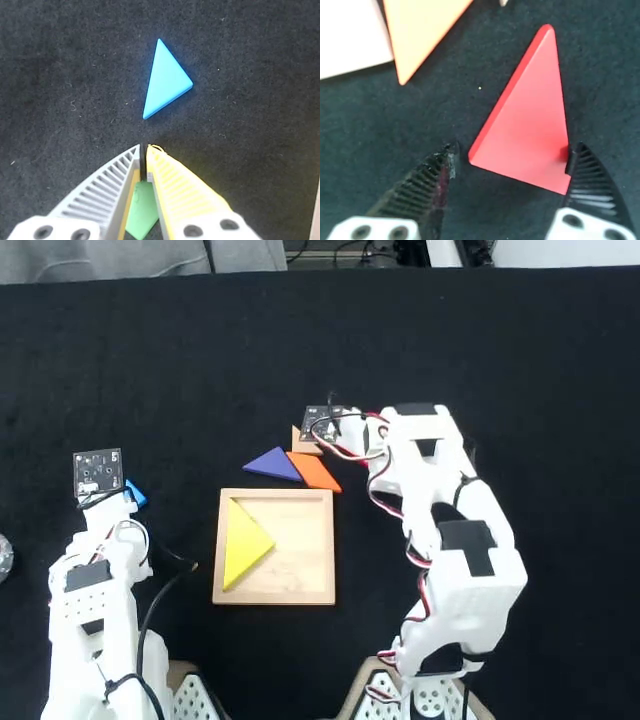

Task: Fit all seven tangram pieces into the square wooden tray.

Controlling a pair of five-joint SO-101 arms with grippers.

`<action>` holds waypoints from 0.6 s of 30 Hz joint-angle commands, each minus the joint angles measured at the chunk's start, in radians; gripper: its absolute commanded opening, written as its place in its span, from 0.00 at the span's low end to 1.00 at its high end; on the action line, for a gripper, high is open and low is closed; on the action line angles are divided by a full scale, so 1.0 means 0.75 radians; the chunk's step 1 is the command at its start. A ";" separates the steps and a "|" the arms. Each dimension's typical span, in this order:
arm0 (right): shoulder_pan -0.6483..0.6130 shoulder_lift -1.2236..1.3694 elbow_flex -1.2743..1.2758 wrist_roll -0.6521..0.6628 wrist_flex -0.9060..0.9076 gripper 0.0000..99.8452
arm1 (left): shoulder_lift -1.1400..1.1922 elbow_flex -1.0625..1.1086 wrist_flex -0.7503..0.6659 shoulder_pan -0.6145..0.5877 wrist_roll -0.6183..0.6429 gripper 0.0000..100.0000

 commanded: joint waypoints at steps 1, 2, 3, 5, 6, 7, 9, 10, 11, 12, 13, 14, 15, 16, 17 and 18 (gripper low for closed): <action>-0.029 0.058 -0.134 0.010 0.047 0.34 | -0.016 -0.009 0.004 -0.001 -0.008 0.03; -0.029 0.085 -0.171 0.010 0.076 0.34 | -0.016 -0.009 0.004 -0.001 -0.008 0.03; -0.029 0.114 -0.218 0.010 0.110 0.34 | -0.016 -0.009 0.004 -0.001 -0.008 0.03; -0.027 0.183 -0.324 0.010 0.194 0.34 | -0.016 -0.009 0.004 -0.001 -0.008 0.03; -0.025 0.218 -0.377 0.010 0.239 0.34 | -0.016 -0.009 0.004 -0.001 -0.008 0.03; -0.025 0.255 -0.431 0.008 0.280 0.34 | -0.016 -0.009 0.004 -0.001 -0.008 0.03; -0.025 0.310 -0.519 0.008 0.352 0.34 | -0.016 -0.009 0.004 -0.001 -0.008 0.03; -0.025 0.332 -0.549 0.008 0.376 0.34 | -0.016 -0.009 0.004 -0.001 -0.008 0.03; -0.025 0.347 -0.570 0.008 0.395 0.34 | -0.016 -0.009 0.004 -0.001 -0.008 0.03; -0.025 0.353 -0.582 0.008 0.405 0.34 | -0.016 -0.009 0.004 -0.001 -0.008 0.03; -0.025 0.353 -0.584 0.008 0.407 0.34 | -0.016 -0.009 0.004 -0.001 -0.008 0.03; -0.025 0.353 -0.586 0.008 0.407 0.34 | -0.016 -0.009 0.004 -0.001 -0.008 0.03; -0.027 0.353 -0.586 0.008 0.407 0.34 | -0.016 -0.009 0.004 -0.001 -0.008 0.03; -0.027 0.353 -0.588 0.008 0.405 0.33 | -0.016 -0.009 0.004 -0.001 -0.008 0.03; -0.029 0.353 -0.588 0.008 0.401 0.30 | -0.016 -0.009 0.004 -0.001 -0.008 0.03; -0.033 0.353 -0.586 0.008 0.385 0.26 | -0.016 -0.009 0.004 -0.001 -0.008 0.03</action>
